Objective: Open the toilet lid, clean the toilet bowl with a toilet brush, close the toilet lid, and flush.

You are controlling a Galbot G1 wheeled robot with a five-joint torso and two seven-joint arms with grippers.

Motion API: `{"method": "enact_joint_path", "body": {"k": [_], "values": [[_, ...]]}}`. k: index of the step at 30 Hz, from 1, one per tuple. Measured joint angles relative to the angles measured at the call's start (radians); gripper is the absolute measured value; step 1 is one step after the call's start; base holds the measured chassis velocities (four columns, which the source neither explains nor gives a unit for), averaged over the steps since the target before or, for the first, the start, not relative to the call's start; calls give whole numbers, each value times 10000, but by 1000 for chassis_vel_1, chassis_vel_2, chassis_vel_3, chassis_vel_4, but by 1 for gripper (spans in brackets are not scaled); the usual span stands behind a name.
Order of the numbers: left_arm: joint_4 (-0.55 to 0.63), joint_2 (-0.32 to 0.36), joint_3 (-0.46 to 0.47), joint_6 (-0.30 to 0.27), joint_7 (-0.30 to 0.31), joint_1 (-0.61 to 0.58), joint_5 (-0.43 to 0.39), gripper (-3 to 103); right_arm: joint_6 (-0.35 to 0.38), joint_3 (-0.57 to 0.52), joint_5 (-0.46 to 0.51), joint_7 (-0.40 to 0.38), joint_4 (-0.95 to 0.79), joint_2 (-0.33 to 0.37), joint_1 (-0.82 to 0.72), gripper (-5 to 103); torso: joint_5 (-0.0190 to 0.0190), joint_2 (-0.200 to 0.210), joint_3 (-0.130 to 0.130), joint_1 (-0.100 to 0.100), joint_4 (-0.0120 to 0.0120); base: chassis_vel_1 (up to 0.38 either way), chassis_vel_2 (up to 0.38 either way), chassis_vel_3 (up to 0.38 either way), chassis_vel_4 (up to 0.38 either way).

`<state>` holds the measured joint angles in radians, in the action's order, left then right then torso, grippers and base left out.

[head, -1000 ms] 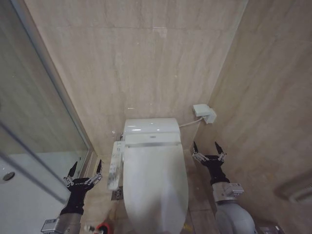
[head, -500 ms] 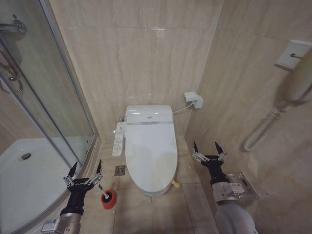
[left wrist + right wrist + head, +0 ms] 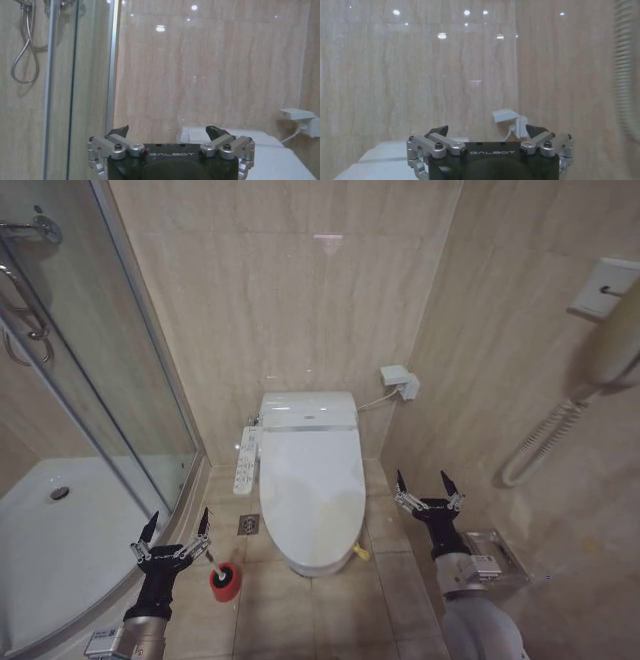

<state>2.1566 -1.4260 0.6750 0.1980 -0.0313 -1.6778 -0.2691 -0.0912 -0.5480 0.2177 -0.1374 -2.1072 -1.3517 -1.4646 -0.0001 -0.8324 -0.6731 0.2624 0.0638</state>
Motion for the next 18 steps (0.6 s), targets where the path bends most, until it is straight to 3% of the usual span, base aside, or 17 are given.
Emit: {"method": "enact_joint_path", "body": {"k": [11, 18], "values": [[0, 0, 1, 1, 0, -6, 0, 100, 0, 0, 0, 1, 0, 0, -4, 100, 4, -5, 3, -8, -2, 230, -226, -223, 225], [0, 0, 1, 1, 0, -3, 0, 100, 0, -1, 0, 0, 0, 0, -2, 100, 0, -5, 1, -2, -2, 68, -71, -75, 66]]}}
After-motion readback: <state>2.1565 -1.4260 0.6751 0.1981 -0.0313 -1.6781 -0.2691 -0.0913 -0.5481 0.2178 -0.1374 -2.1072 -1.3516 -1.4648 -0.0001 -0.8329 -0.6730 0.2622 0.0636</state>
